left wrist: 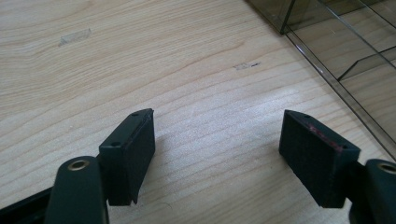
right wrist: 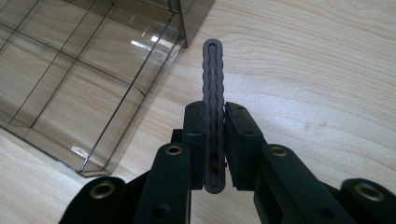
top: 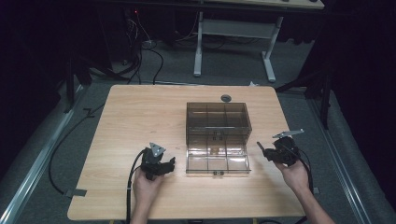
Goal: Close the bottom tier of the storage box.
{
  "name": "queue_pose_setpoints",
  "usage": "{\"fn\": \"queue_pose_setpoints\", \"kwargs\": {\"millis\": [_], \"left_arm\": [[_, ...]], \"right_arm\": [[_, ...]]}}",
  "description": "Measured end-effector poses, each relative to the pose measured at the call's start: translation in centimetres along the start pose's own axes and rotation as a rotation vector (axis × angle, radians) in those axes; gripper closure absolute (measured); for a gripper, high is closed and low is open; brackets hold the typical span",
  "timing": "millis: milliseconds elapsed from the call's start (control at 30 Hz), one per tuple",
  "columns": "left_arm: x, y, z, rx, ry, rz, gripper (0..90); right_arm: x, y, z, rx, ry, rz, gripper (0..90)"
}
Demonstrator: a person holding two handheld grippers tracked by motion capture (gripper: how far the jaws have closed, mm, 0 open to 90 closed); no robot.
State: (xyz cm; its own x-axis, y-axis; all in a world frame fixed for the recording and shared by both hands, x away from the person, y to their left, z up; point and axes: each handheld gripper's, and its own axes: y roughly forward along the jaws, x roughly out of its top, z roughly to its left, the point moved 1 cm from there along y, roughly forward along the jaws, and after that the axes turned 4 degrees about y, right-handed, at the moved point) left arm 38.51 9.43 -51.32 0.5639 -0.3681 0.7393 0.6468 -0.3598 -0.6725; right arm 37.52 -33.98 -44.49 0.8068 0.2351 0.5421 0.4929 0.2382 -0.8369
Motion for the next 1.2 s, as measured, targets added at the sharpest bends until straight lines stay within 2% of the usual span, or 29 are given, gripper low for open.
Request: {"fn": "queue_pose_setpoints", "kwargs": {"millis": [800, 1200], "left_arm": [[0.0, 0.0, 0.0, 0.000, 0.000, 0.000, 27.5], [0.0, 0.0, 0.0, 0.000, -0.001, 0.000, 27.5]], "right_arm": [[-0.6, -0.9, 2.2, 0.064, -0.043, -0.019, 79.5], [-0.1, -0.4, 3.6, 0.089, -0.102, 0.001, 79.4]]}}
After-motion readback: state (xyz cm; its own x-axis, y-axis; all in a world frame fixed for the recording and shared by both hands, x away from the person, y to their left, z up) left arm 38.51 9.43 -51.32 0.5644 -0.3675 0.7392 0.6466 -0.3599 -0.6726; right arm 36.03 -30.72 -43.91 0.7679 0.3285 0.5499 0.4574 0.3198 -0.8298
